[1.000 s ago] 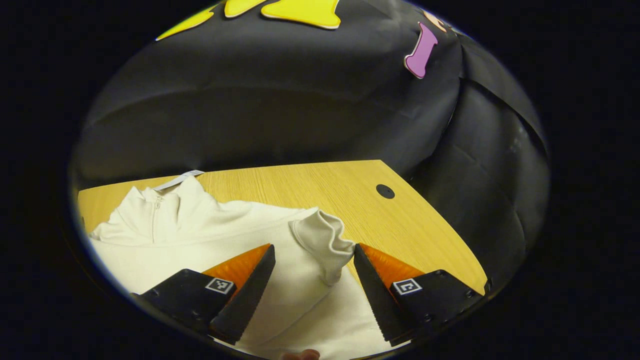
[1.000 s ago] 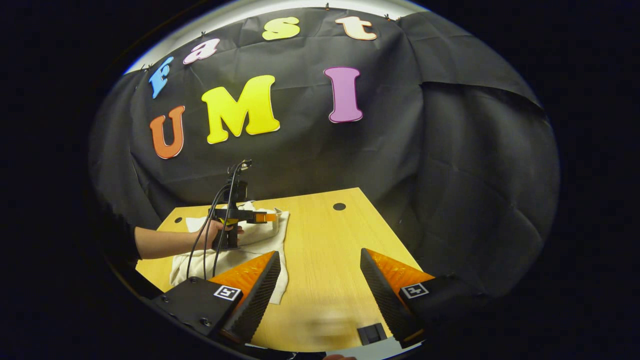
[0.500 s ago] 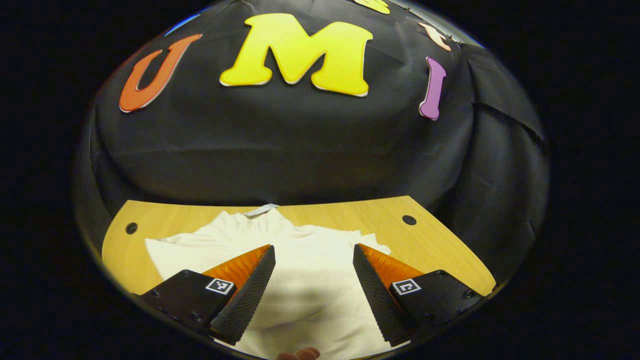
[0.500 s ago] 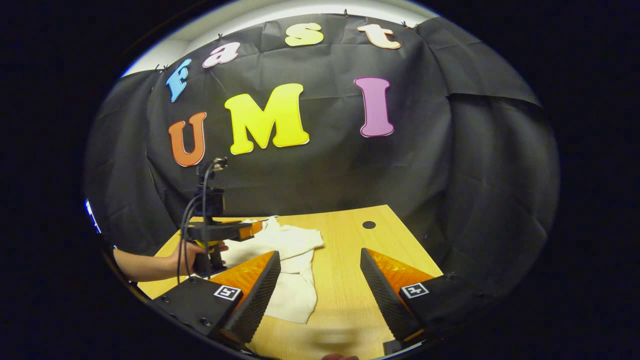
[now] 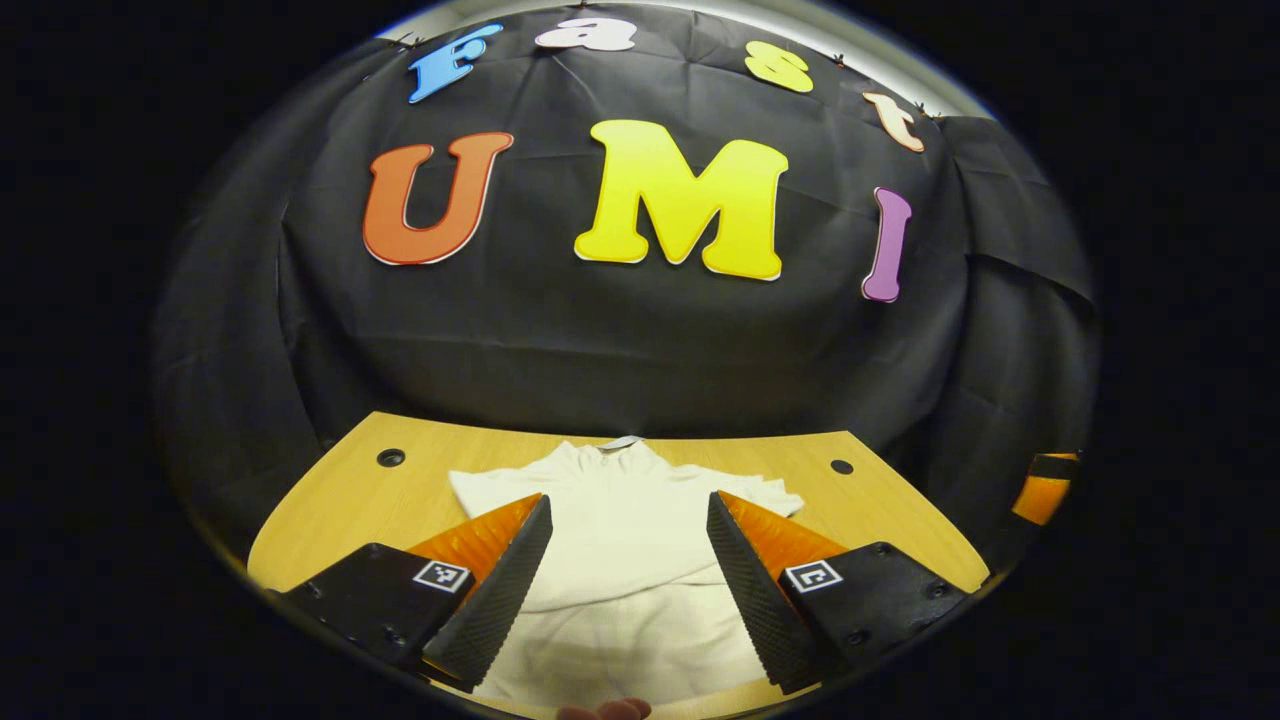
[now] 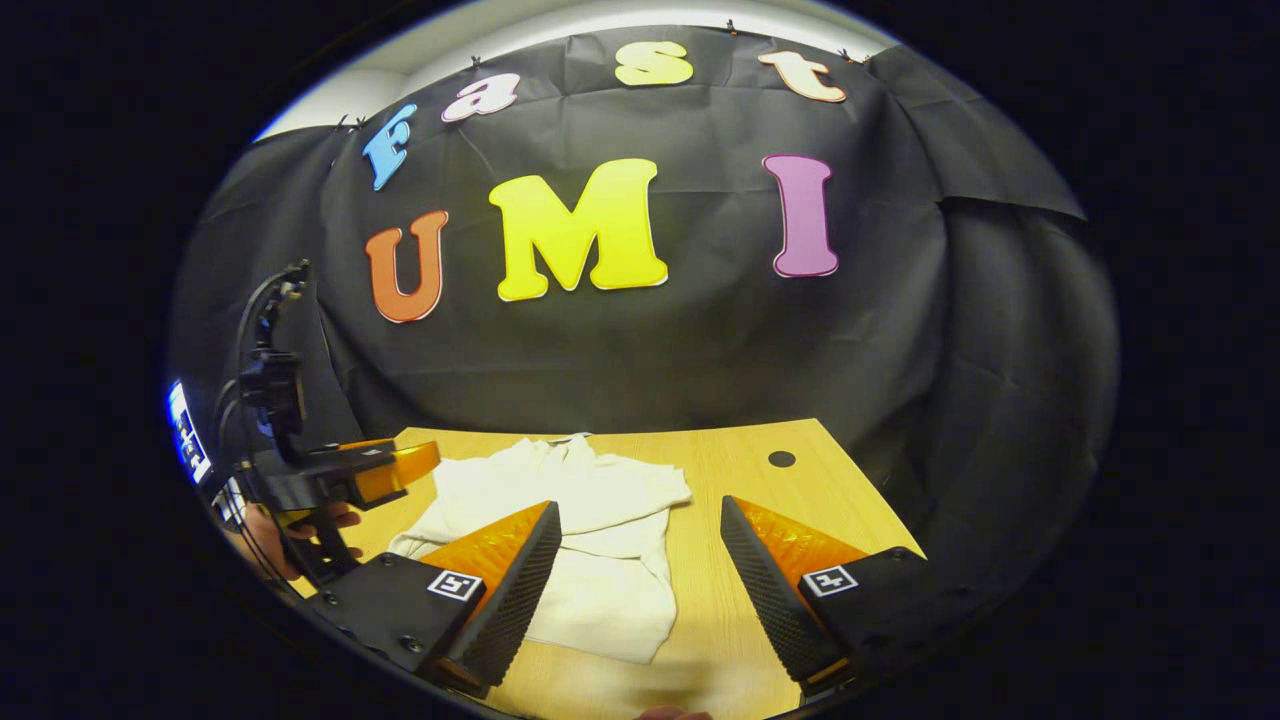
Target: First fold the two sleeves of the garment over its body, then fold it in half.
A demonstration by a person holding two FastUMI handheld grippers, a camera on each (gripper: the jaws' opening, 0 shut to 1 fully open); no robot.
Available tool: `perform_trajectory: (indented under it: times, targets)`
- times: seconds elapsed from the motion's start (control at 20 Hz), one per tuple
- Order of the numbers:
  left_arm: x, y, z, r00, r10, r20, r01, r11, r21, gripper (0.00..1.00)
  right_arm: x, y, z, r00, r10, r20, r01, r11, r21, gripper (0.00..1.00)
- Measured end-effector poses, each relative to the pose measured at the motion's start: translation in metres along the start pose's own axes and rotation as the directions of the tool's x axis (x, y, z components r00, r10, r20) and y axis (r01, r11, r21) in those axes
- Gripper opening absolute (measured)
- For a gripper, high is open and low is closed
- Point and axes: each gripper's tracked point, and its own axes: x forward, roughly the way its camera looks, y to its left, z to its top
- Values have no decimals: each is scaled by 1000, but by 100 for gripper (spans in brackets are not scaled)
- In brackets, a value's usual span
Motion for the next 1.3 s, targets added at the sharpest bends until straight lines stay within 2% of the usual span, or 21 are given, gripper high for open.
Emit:
perform_trajectory:
  times: [0.2, 0.3, 0.5, 0.65, 0.9, 1.0, 1.15, 1.3]
  targets:
    - [-27, 30, -22, 999, 32, -34, -32, 999, 25, 98, 9, 9, -12, 999, 21, -30, -22, 1000, -7, 100]
    - [-38, 42, -43, 996, 35, -85, -33, 999, 23, 98, 11, 8, -28, 997, 30, -72, -32, 999, -18, 99]
    - [-52, 73, -97, 977, 70, -204, -63, 997, 43, 99, 15, -12, -64, 985, 21, -173, -28, 999, -38, 100]
    - [-69, 97, -138, 954, 66, -293, -56, 998, 40, 99, 15, -19, -86, 972, 42, -233, -39, 999, 18, 99]
    - [-80, 120, -207, 886, 9, -464, -38, 998, -52, 99, 20, -37, -139, 936, 10, -352, -17, 1000, -15, 99]
    - [-80, 127, -226, 860, 11, -510, -50, 997, -62, 99, 24, -39, -158, 922, 0, -386, -8, 1000, -21, 100]
    - [-69, 139, -231, 857, 34, -515, -74, 996, -56, 99, 30, -39, -199, 889, -13, -458, 1, 1000, -27, 99]
    - [-61, 135, -236, 848, 3, -529, -67, 993, -101, 99, 44, -43, -235, 846, -41, -531, 26, 999, -36, 100]
